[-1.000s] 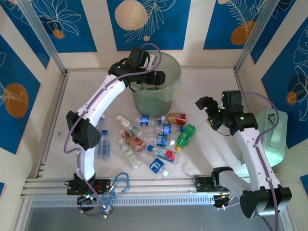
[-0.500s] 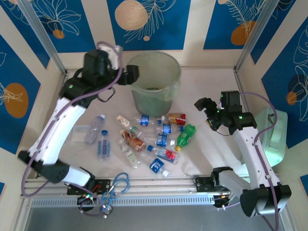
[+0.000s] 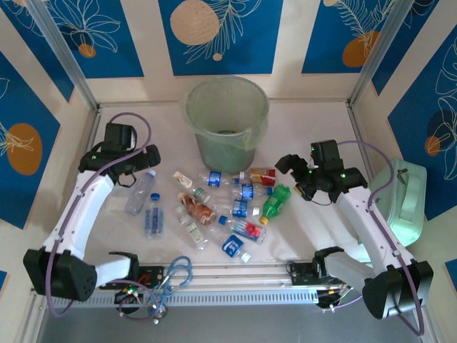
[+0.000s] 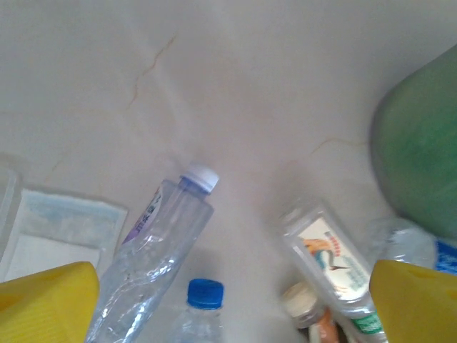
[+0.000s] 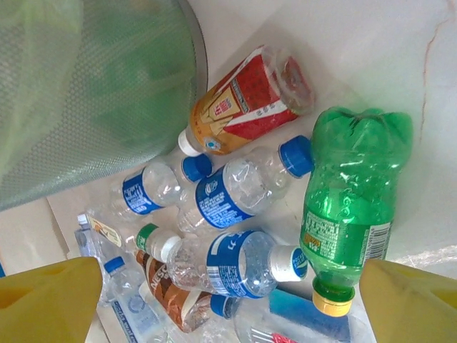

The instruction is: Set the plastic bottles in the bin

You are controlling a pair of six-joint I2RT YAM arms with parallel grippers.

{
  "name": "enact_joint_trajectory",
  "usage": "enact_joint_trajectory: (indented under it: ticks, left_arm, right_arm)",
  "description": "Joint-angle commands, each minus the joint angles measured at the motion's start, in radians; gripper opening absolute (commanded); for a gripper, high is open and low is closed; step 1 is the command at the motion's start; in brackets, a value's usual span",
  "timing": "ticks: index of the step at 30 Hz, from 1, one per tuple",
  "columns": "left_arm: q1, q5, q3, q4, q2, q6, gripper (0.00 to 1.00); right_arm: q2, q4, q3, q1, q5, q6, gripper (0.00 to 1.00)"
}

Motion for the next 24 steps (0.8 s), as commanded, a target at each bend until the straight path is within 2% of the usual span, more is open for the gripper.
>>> enact_joint_trajectory:
  ticks: [1, 5, 11, 15, 20, 24]
  left_arm:
    - [0.012, 0.010, -0.020, 0.000, 0.073, 0.030, 0.96]
    - [0.012, -0.007, -0.032, -0.001, 0.180, 0.044, 0.99]
    - [0.014, -0.064, -0.047, 0.037, 0.254, 0.062, 1.00]
    - [0.026, -0.078, -0.003, 0.053, 0.341, 0.082, 1.00]
    - [0.044, -0.085, 0.047, 0.041, 0.462, 0.114, 0.96]
    - [0.055, -0.096, 0.067, 0.042, 0.503, 0.145, 0.93]
  right_arm:
    - [0.006, 0.027, -0.015, 0.036, 0.012, 0.034, 0.93]
    - [0.023, 0.042, -0.021, 0.071, 0.022, 0.050, 0.93]
    - [0.042, 0.059, -0.022, 0.092, 0.024, 0.059, 0.93]
    - [0.052, 0.071, -0.024, 0.102, 0.020, 0.061, 0.90]
    - [0.045, 0.070, -0.024, 0.106, 0.022, 0.065, 0.89]
    - [0.036, 0.064, -0.024, 0.105, 0.027, 0.061, 0.87]
